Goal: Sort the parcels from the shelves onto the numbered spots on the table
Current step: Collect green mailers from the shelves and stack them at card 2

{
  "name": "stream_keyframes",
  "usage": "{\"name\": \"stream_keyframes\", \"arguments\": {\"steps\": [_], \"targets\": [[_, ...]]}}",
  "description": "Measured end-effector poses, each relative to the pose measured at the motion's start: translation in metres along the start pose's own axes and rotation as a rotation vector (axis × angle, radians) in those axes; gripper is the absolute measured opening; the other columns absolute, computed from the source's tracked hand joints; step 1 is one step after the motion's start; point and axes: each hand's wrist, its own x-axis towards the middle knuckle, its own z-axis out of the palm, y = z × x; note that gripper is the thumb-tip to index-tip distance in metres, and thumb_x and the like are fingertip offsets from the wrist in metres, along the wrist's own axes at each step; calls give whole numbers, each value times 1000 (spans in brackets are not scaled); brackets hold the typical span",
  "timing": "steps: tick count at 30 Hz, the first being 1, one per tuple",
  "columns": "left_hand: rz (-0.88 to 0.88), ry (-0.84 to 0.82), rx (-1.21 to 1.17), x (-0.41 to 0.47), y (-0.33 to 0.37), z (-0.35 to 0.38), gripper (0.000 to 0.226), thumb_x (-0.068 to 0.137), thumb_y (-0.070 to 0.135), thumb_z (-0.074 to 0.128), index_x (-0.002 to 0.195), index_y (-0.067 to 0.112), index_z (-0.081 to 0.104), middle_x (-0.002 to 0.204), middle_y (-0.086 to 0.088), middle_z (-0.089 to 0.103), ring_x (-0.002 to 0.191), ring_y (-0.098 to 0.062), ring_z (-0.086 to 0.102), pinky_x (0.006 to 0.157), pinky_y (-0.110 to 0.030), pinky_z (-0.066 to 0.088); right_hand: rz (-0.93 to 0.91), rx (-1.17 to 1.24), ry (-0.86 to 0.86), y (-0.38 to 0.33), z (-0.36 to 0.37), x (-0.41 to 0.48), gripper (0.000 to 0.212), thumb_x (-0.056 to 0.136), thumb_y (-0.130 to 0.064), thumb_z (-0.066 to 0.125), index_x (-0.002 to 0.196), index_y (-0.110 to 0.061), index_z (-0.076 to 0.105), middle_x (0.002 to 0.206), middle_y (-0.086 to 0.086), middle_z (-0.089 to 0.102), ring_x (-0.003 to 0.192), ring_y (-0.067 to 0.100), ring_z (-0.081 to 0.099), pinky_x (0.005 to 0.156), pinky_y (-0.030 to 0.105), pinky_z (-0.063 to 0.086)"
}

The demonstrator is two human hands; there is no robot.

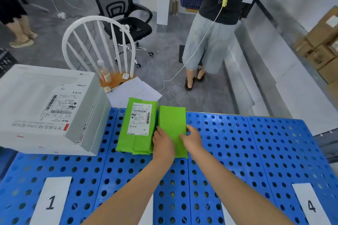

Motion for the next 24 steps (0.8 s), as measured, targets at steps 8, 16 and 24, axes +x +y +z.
{"name": "stream_keyframes", "arguments": {"steps": [8,16,24], "targets": [[26,7,35,3,-1,11,74,100,16,43,145,-13,-7,155,-26,7,144,-31,17,117,-30,23,37,-72,-50,-1,7,2,55,90,-20,60,141,-12,43,143,9,47,128,27,48,105,43,43],[346,-16,-90,-16,40,-40,60,99,15,42,147,-8,14,157,-22,11,147,-29,9,119,-31,10,-73,-170,76,-39,-77,-45,52,102,-33,41,149,-13,31,156,5,30,140,21,34,112,36,33],[830,63,78,-61,139,-108,34,99,18,40,128,1,47,130,-15,48,121,-32,44,102,-38,34,-245,-274,311,-44,-188,-139,48,102,-27,43,146,-8,37,150,10,36,136,26,38,111,37,34]]}}
